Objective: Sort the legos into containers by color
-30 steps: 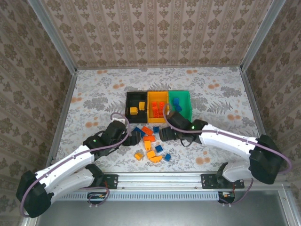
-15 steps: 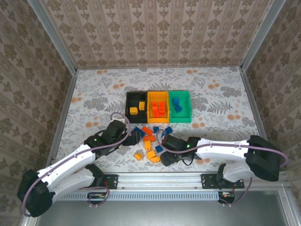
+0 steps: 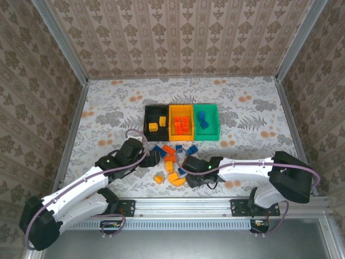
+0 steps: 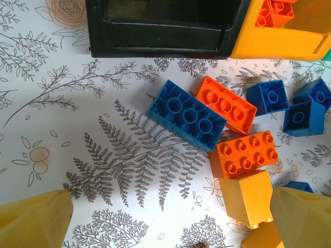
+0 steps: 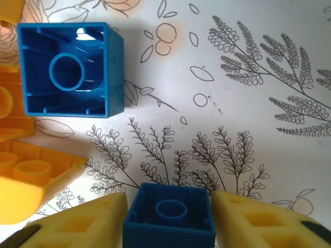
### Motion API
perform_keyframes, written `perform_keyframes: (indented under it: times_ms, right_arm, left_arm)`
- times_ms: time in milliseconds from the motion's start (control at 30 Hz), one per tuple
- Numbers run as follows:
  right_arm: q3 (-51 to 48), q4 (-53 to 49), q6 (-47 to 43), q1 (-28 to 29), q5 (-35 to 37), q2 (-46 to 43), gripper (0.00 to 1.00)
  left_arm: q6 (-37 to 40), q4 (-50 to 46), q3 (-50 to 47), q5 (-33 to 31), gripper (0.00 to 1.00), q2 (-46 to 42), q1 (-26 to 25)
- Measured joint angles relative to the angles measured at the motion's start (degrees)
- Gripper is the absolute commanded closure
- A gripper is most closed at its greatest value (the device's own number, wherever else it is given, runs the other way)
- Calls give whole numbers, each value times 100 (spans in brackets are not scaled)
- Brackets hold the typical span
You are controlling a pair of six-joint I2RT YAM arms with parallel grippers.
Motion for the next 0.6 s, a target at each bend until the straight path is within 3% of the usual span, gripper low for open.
perform_keyframes:
  times_ms: [300,467,600]
  right_arm:
    - [31,-197,-44,-273,184,-791,68]
    - [520,-501,-195,-1233,295,-1440,68]
    - [1084,-376,-238,-2111,343,-1423,68]
  left_arm:
    - [0,0,0,44,0,0,20]
    - [0,0,0,44,0,0,20]
    - [0,2,0,68,1,-2,20]
